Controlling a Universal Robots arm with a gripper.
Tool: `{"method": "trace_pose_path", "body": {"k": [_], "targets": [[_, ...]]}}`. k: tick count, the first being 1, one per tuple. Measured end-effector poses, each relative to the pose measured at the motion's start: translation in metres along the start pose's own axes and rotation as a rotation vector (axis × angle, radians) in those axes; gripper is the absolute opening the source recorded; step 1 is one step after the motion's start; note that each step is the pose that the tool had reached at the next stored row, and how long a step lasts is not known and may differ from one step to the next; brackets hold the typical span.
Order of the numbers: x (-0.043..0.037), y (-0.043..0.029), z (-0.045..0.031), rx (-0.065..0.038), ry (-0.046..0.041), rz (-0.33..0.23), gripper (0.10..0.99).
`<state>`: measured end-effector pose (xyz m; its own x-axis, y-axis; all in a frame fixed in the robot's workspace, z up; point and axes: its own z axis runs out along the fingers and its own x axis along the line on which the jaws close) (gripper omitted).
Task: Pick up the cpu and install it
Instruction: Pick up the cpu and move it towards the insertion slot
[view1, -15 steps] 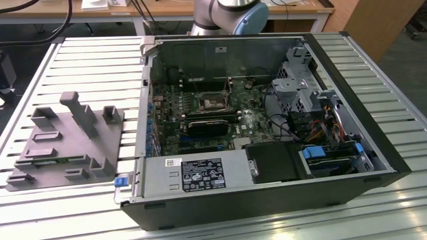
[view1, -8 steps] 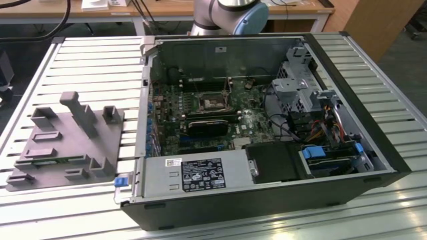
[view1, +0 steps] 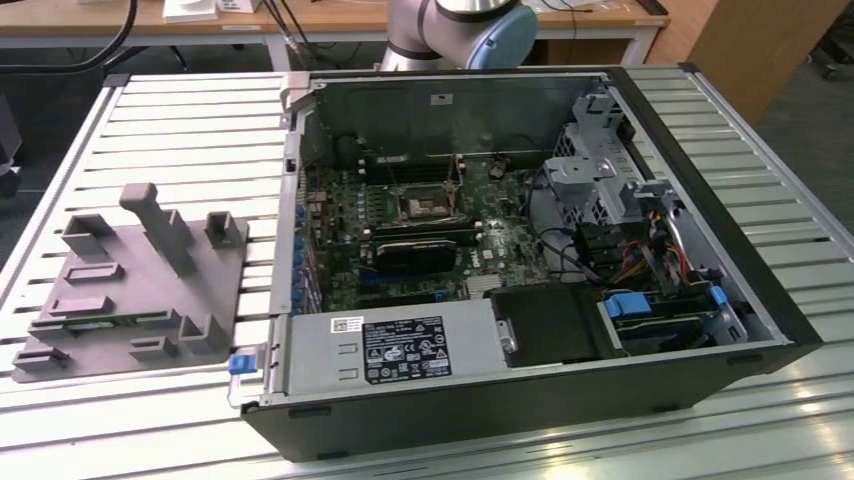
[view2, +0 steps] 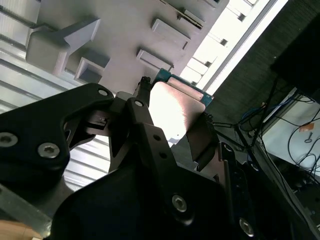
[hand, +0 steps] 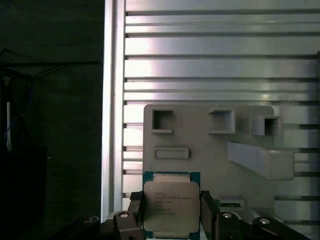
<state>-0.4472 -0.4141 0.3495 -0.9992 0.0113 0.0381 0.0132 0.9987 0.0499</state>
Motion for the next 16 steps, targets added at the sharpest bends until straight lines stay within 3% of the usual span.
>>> {"method": "trace_pose_path", "body": {"k": [12, 16], "targets": [[0.0006, 0.0012, -0.0143, 0.000, 0.0000, 0.000, 0.545], [0.0009, 0.0023, -0.0228, 0.000, 0.0000, 0.000, 0.545]]}}
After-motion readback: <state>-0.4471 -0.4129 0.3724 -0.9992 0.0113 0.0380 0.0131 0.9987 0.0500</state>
